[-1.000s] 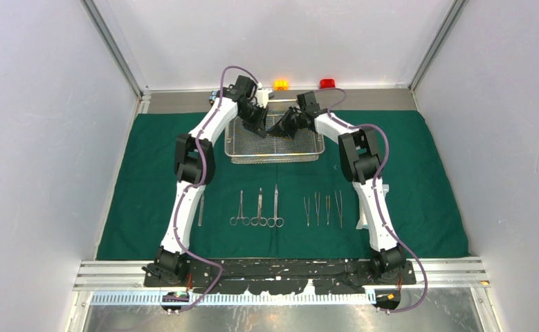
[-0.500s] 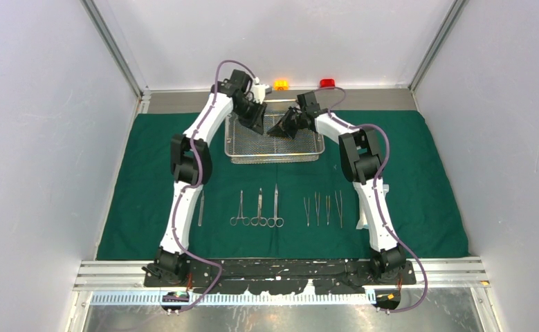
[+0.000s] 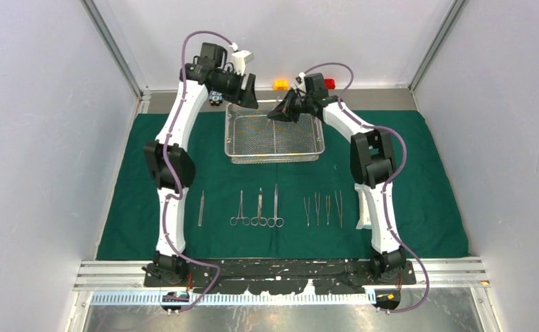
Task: Open and lay out the surgical kit
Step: Pick up the medical item from the container.
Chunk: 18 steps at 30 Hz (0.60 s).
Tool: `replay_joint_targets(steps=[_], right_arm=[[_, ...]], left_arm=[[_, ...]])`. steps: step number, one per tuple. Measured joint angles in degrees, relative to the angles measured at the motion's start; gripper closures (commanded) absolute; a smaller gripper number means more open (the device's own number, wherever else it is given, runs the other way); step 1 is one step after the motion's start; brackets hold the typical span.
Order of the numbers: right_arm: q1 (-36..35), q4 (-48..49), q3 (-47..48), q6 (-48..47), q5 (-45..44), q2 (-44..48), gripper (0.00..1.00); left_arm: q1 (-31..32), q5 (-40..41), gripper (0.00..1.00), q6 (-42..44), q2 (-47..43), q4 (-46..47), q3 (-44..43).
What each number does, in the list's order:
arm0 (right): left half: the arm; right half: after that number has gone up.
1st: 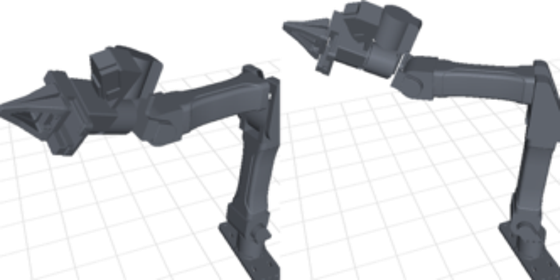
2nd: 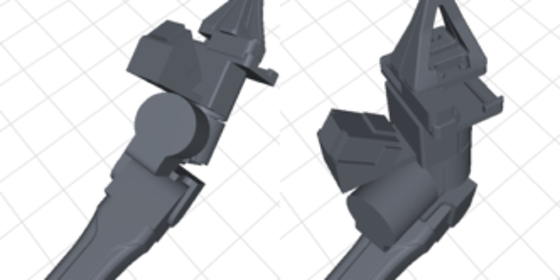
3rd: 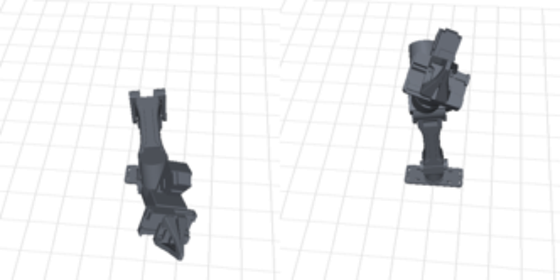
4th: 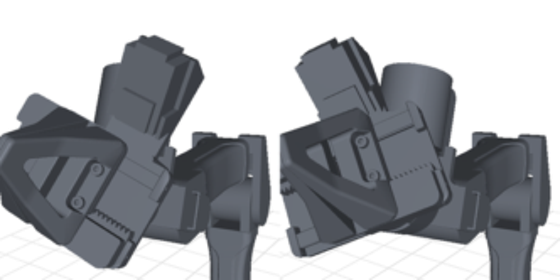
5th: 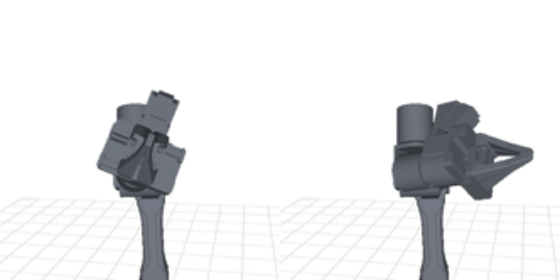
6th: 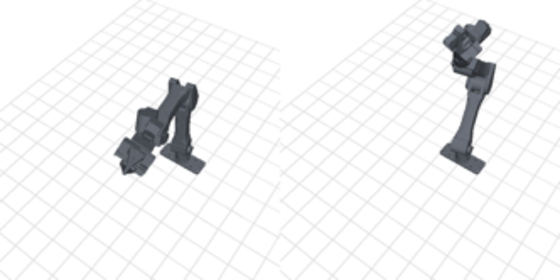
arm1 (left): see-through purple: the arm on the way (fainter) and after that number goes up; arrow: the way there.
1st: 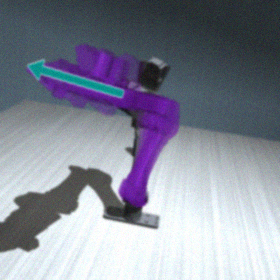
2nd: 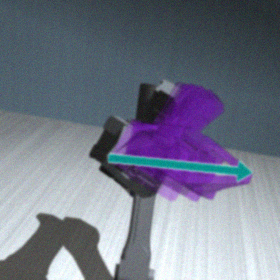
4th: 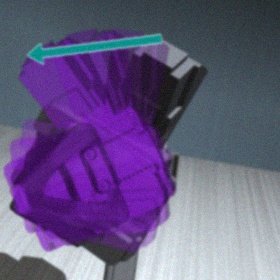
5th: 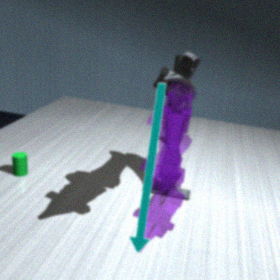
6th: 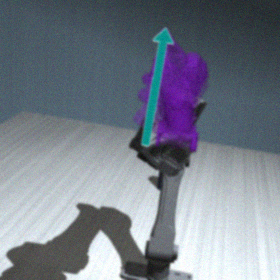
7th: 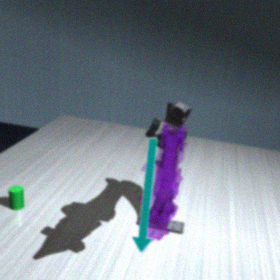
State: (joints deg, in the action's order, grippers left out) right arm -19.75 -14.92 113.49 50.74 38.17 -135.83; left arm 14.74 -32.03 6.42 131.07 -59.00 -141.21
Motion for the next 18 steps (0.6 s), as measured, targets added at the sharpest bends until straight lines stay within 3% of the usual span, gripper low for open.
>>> replay_joint_targets(steps=[8,18], right_arm=[[0.3,6.4,-7.8,-7.3,9.3,7.2,0.99],[-0.2,9.2,-20.7,-20.1,16.6,18.3,1.00]], left_arm=[[-1.9,-12.6,0.15,-13.0,-6.5,11.1,11.1],[-5.8,-23.4,0.15,-30.7,-7.7,27.4,24.0]])
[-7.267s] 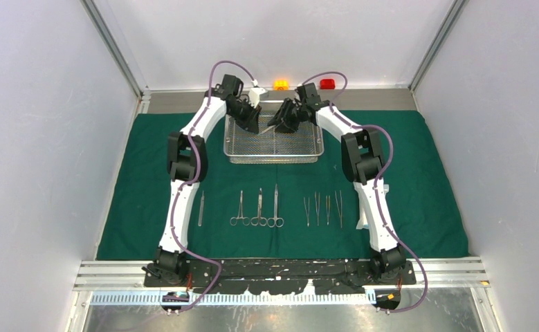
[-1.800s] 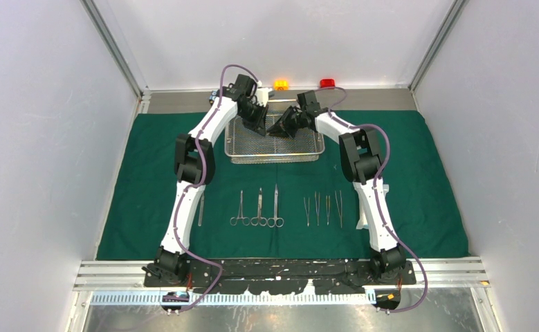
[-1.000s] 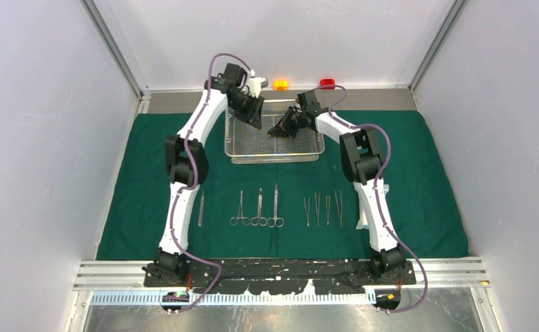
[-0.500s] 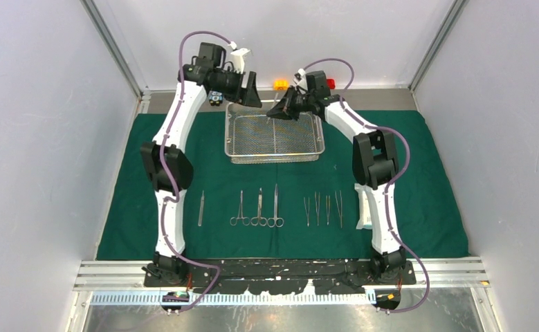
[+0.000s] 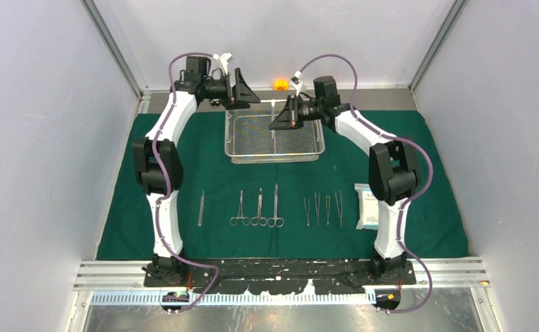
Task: Open and lay out the surgical kit
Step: Pick up the medical item from the container, then place the medical item in the surgical kit.
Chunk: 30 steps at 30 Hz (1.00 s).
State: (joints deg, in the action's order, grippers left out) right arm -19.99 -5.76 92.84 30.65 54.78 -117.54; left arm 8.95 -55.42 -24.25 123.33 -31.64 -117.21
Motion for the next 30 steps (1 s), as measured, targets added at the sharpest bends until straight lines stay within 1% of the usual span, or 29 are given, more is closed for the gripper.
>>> replay_joint_targets(steps=[5,8,10,12,13,17,19,30], right_arm=[[-0.7,-0.1,-1.0,-3.5,2.9,3.1,1.00],[-0.9,1.3,-1.8,-3.2,4.0,3.5,1.00],[-1.0,2.1,-2.4,-2.8,4.6,3.5,1.00],[-1.1,2.7,-3.0,-2.1,5.0,3.5,0.99],[-1.1,3.0,-3.1,-2.0,5.2,3.5,0.99],[-1.3,3.9,-3.2,-1.5,5.8,3.5,0.99],[-1.3,4.6,-3.3,-1.3,6.0,3.5,1.00],[-1.3,7.2,-4.7,1.7,7.1,3.5,1.00]], left_arm=[[1.1,-3.7,0.15,-5.4,-0.6,7.4,4.0],[1.9,-5.4,0.16,-7.4,-0.8,11.3,5.6],[2.3,-6.5,0.17,-9.6,-1.0,14.9,7.4],[2.7,-7.6,0.22,-11.6,-1.5,18.3,9.5],[2.9,-8.0,0.26,-12.5,-1.5,19.7,10.3],[3.3,-9.2,0.48,-14.6,-1.6,23.1,11.4],[3.4,-9.9,0.55,-15.1,-1.6,24.3,11.5],[4.2,-12.4,0.63,-17.4,-1.8,29.5,14.6]])
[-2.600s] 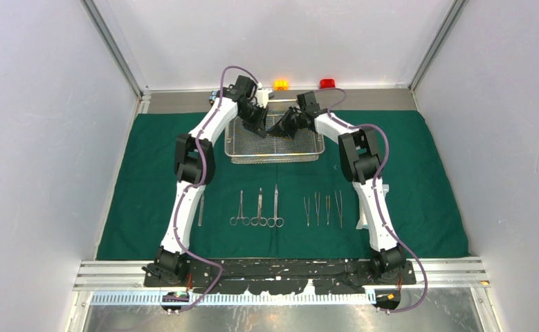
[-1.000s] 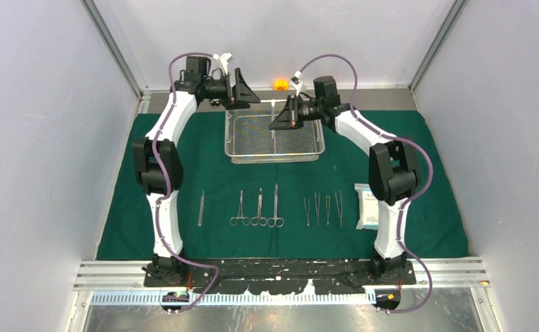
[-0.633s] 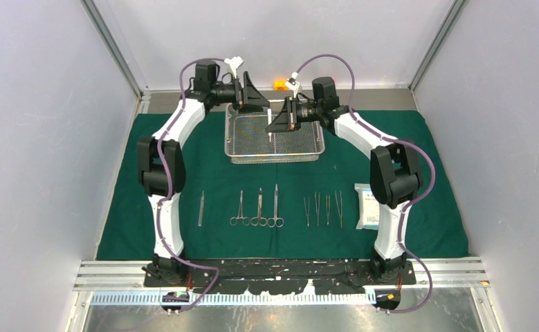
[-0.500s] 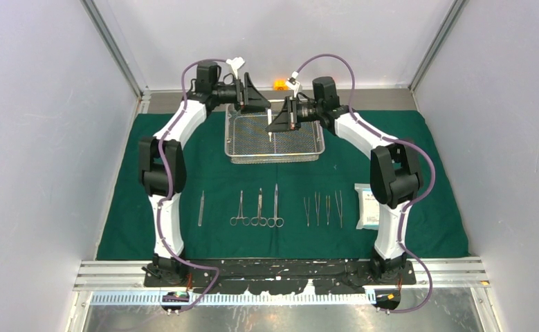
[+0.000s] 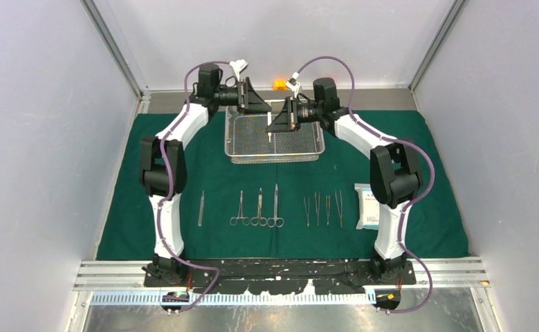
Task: Open and lay out the surgical kit
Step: Place the medical item in the surgical kit.
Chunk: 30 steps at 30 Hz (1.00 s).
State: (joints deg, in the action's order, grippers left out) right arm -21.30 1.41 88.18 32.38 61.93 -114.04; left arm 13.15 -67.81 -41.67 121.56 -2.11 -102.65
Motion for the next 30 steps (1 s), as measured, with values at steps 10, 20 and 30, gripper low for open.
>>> replay_joint_targets(steps=[10,20,30], right_arm=[[0.0,2.9,-0.8,2.6,0.5,-0.1,1.00],[0.5,4.8,-1.2,4.5,1.2,-0.4,0.88],[5.5,16.0,-6.7,15.8,-1.5,-0.2,0.56]], left_arm=[[0.8,-1.1,0.94,-3.0,-0.5,3.9,0.9],[0.1,0.2,1.00,-4.2,-2.9,5.3,3.8],[-4.2,10.9,1.00,-5.5,-12.9,3.8,12.7]])
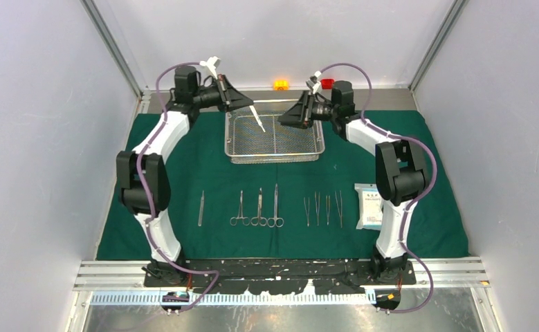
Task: Open and lay out the surgical kit
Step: Place the medical item in the surgical kit.
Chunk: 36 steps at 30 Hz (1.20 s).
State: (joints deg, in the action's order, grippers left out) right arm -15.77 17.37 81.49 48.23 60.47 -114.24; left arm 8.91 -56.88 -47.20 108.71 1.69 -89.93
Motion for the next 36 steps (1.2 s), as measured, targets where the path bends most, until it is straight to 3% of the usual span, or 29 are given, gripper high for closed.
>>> replay_joint_targets(steps=[11,23,32,36], right_arm=[[0.4,9.7,-3.5,9.8,-2.3,1.2,0.42],[-5.3,18.4,-4.7,15.5,-2.1,1.0,0.41],[-7.0,18.6,-5.4,15.6,-2.0,-1.2,0.41],[-7.0,18.9,-5.6,15.9,-2.0,-1.8,0.47]], left_arm=[[-1.5,14.9,1.00,-3.3,-10.8,-3.2,9.7],[-1.5,19.9,1.00,-12.4,-13.0,0.4,20.3],[-1.5,20.2,1.00,-16.1,-13.8,5.0,21.2],[-1.5,20.2,1.00,-16.9,-14.1,5.9,21.3]])
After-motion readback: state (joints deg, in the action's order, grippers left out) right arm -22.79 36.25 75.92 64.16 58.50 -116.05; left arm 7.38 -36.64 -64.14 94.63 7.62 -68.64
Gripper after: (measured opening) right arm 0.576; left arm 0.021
